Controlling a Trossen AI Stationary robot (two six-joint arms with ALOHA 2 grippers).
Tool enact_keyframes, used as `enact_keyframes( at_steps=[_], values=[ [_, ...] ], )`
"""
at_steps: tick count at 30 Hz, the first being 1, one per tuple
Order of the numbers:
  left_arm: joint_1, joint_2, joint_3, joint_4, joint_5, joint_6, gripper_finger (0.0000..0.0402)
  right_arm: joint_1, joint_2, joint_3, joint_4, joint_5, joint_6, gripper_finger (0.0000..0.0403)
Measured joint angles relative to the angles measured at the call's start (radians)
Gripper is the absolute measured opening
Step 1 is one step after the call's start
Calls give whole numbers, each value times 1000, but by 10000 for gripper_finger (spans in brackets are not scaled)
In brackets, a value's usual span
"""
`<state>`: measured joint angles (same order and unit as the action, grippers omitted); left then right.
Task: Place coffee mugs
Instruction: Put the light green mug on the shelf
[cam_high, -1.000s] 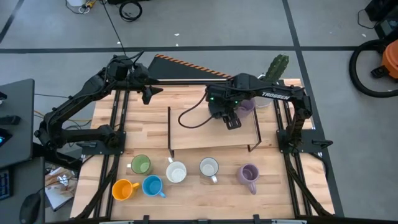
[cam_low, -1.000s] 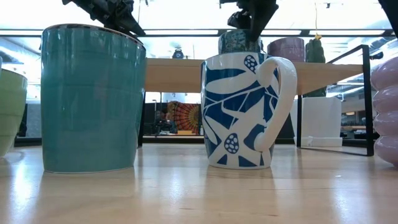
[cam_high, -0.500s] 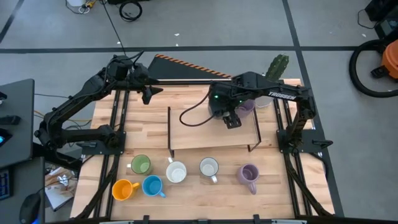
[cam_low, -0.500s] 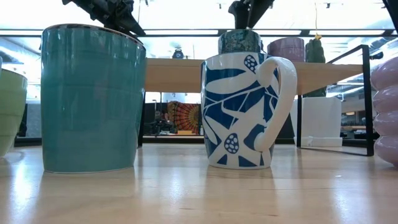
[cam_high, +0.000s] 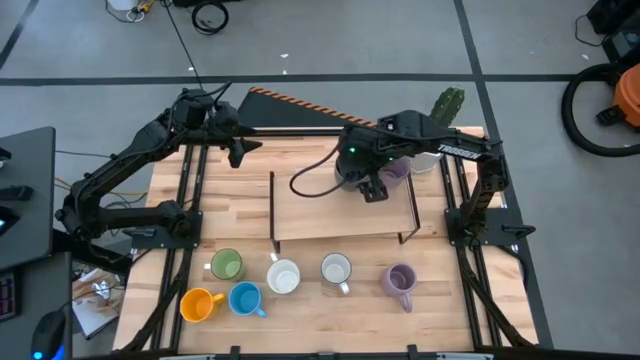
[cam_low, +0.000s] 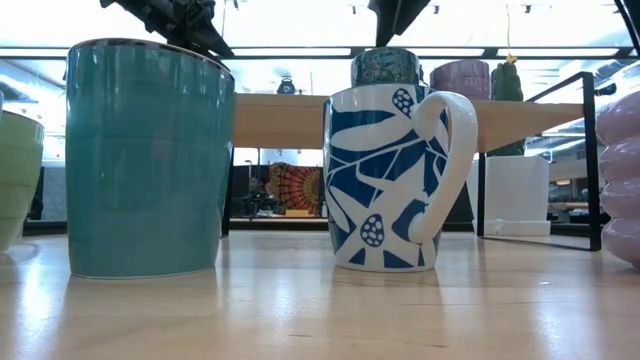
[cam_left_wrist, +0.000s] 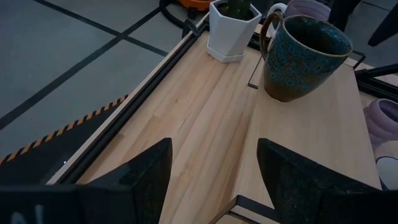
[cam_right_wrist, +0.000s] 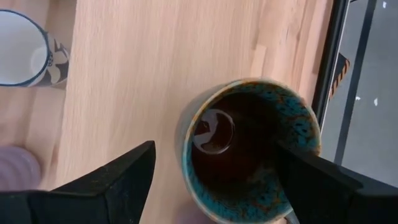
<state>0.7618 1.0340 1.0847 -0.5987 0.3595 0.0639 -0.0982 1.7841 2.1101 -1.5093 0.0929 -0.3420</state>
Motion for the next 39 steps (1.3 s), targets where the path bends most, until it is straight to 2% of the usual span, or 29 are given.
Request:
enact_keyframes(
  at_steps=[9,14,17,25,28,34,39],
  values=[
    [0,0,0,3,0,8,243,0,-67,-4,70,20,7,327],
    [0,0,0,8,0,7,243,-18,-112,-57,159,15,29,327],
    [0,0,0,7,0,0,243,-18,-146,-122,223,21,28,326],
    [0,0,0,24,0,44,243,9,-296,-386,547,35,23,326],
    [-1,-1,-25,89,0,46,243,33,-365,-478,653,51,27,326],
    [-12,-3,-38,143,0,44,243,99,-498,-634,807,192,102,326],
    [-34,-3,-38,182,1,15,243,156,-531,-718,851,255,181,326]
  ],
)
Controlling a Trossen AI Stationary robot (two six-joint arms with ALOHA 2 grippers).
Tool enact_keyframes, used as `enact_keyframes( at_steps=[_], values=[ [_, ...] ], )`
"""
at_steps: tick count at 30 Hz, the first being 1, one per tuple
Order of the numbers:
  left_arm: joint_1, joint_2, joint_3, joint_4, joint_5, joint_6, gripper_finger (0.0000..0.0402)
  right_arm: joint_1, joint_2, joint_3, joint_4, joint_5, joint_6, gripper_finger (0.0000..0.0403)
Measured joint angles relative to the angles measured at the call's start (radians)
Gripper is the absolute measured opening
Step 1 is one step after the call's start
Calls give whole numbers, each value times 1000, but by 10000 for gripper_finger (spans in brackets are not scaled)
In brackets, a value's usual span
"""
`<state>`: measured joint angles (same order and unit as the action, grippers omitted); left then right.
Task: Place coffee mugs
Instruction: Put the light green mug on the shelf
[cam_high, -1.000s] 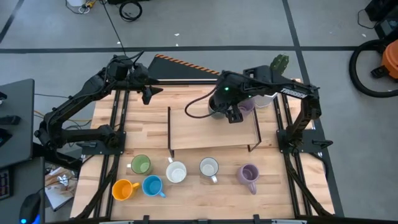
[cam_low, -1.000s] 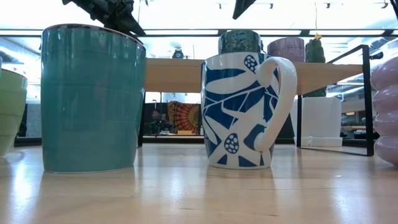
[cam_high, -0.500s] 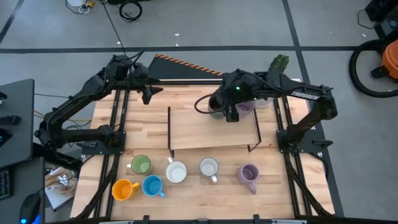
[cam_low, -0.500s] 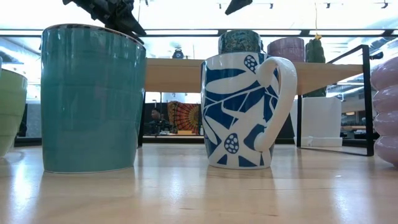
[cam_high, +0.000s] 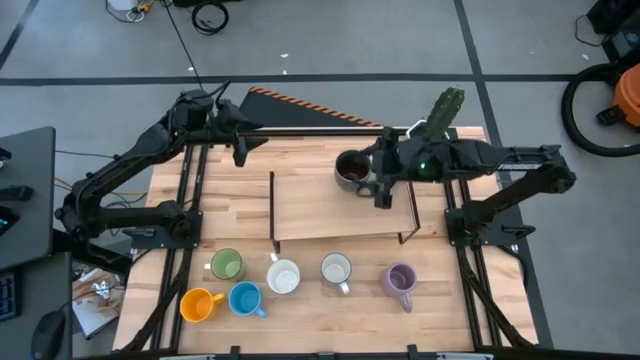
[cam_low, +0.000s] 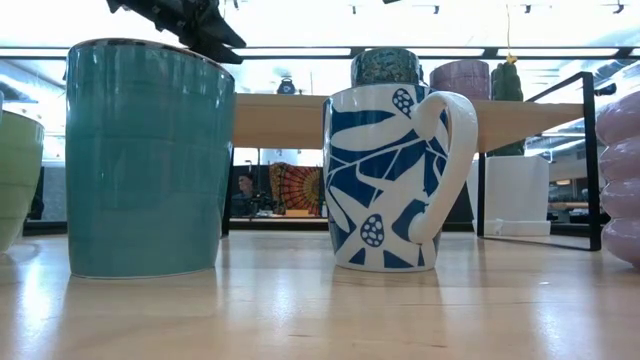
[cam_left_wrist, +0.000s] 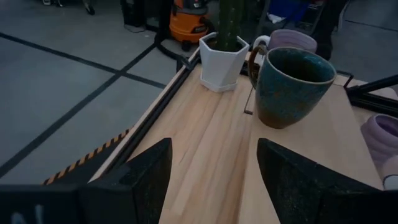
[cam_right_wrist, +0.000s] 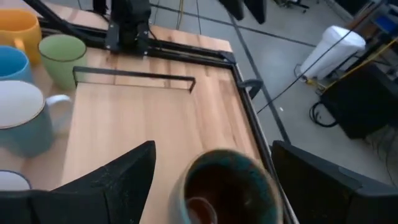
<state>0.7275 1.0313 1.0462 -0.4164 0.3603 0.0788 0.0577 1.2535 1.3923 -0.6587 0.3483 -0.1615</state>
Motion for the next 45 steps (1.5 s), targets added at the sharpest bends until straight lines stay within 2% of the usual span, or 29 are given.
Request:
enact_keyframes(
  at_steps=[6,14,19,23,30,38,45],
  values=[
    [-12,0,0,1,-1,-6,243,90,3,-9,-47,155,29,326],
    [-56,2,-9,-6,-2,19,243,148,-3,-41,-39,134,102,326],
    [-111,2,-66,83,3,20,243,178,-4,-120,38,169,121,326],
    [-114,12,-84,144,-13,18,243,186,1,-126,46,231,143,326],
    [-120,38,-84,227,-6,-37,242,175,3,-126,45,235,167,326],
    [-119,142,2,114,-1,-39,242,154,2,-122,66,209,162,326],
    [-152,130,51,-29,-1,23,242,157,1,-121,26,200,194,326]
  ],
)
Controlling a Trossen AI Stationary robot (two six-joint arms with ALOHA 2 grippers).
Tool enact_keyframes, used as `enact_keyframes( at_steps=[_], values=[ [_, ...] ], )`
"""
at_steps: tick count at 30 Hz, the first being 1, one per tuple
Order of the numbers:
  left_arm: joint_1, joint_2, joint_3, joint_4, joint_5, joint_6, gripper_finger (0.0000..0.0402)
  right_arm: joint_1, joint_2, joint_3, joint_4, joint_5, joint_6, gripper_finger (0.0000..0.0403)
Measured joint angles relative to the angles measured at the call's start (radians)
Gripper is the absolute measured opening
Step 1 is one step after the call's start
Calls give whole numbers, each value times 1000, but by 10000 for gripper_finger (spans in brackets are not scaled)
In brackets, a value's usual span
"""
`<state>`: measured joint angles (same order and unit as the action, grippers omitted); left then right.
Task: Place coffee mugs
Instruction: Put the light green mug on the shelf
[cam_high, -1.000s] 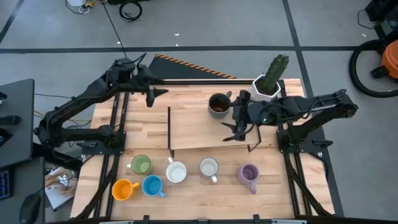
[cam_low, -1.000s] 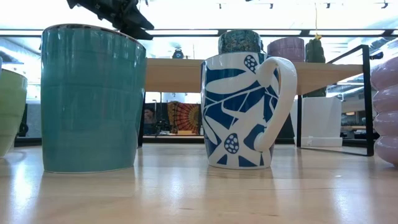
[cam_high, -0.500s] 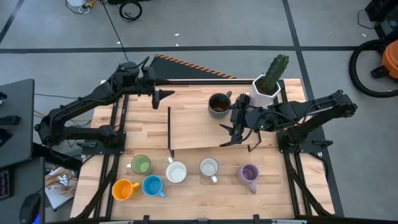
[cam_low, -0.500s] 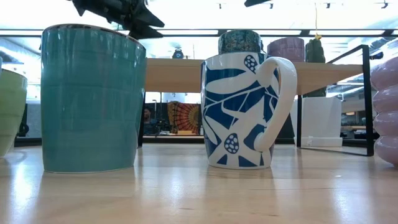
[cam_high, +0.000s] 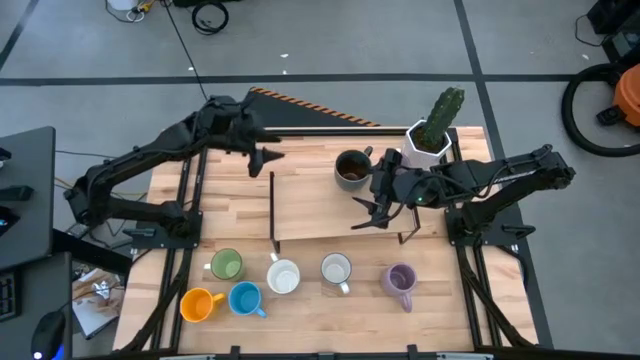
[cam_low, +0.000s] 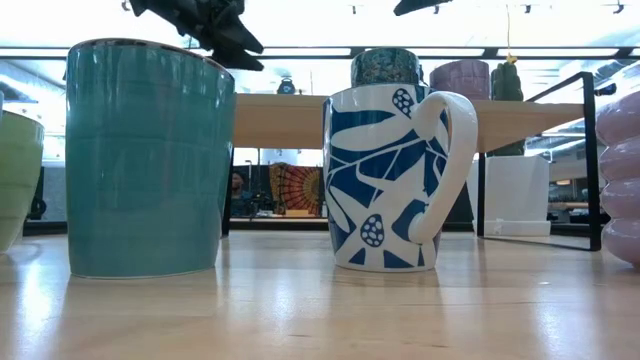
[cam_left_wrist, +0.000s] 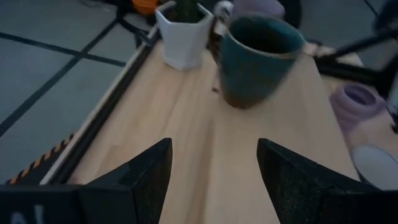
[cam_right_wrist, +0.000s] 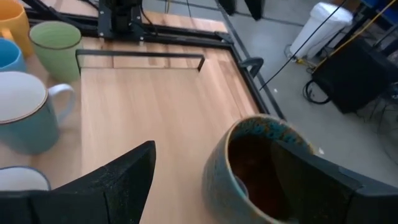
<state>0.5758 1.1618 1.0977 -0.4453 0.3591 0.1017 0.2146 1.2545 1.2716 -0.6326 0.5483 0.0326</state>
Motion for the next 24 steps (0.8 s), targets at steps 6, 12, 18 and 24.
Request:
enact_keyframes(
  at_steps=[6,12,18,24],
  values=[
    [-95,-52,-22,-67,-78,15,242,41,0,-11,-21,-13,65,326],
    [-185,-112,-43,-174,-95,-34,242,101,0,-22,-18,40,74,326],
    [-285,-130,-45,-346,-100,-140,242,121,0,-23,-20,39,100,326],
    [-426,-133,-45,-471,-229,-232,242,145,0,-23,-59,66,145,326]
  ],
)
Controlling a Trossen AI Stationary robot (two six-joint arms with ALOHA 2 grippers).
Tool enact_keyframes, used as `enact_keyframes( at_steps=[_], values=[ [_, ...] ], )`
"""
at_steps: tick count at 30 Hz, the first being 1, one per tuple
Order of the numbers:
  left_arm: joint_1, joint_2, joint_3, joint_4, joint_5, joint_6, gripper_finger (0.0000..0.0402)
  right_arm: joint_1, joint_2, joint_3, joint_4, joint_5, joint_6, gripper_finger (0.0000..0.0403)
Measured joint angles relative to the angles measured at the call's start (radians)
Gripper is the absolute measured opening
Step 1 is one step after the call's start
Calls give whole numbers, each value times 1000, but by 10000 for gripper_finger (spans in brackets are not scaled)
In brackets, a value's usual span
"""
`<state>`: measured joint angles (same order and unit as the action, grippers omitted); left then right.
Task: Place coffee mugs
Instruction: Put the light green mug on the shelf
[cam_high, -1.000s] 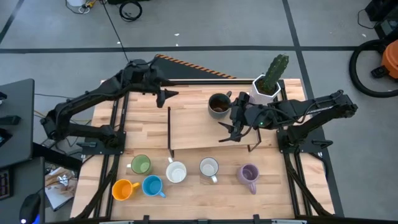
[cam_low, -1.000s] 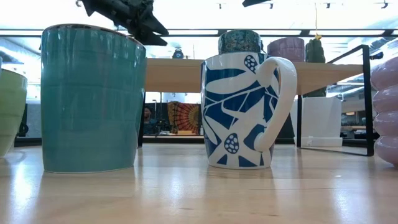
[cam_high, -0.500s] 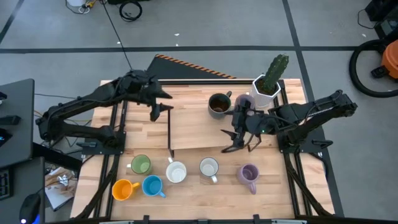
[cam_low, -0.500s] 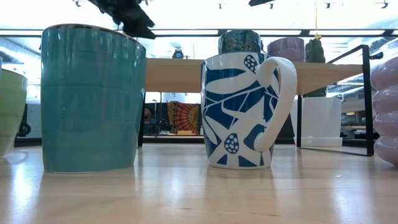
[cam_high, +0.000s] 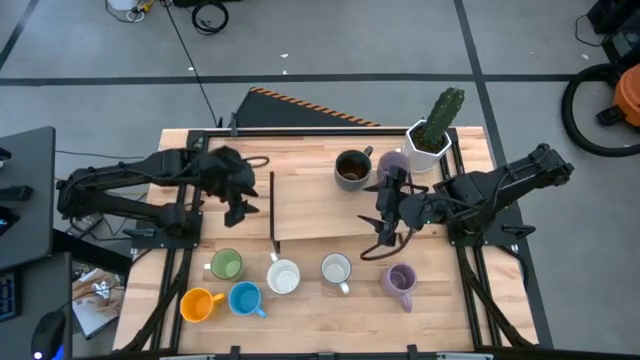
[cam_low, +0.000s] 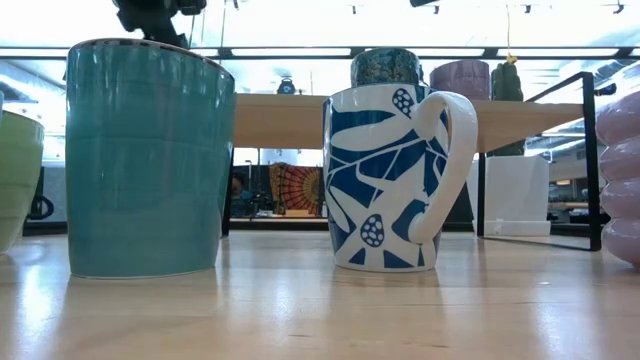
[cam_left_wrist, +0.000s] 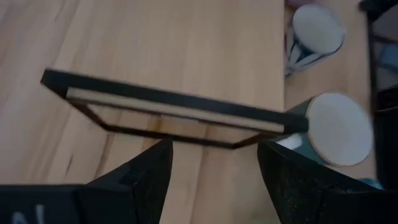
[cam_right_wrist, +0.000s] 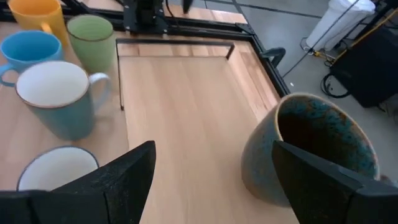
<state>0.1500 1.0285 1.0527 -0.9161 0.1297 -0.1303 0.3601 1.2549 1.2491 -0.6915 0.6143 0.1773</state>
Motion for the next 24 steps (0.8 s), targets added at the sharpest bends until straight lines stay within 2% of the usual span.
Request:
enact_keyframes(
  at_steps=[4,11,16,24],
  values=[
    [-110,-35,0,1,-89,-72,242,26,-5,0,-15,87,-45,326],
    [-295,-92,0,-98,-57,-300,242,17,-21,72,-52,137,-128,318],
    [-459,-87,0,-196,-108,-571,242,11,-65,87,-57,169,-177,313],
    [-771,-8,0,-171,-138,-971,242,-2,-86,87,-180,126,-109,313]
  ],
)
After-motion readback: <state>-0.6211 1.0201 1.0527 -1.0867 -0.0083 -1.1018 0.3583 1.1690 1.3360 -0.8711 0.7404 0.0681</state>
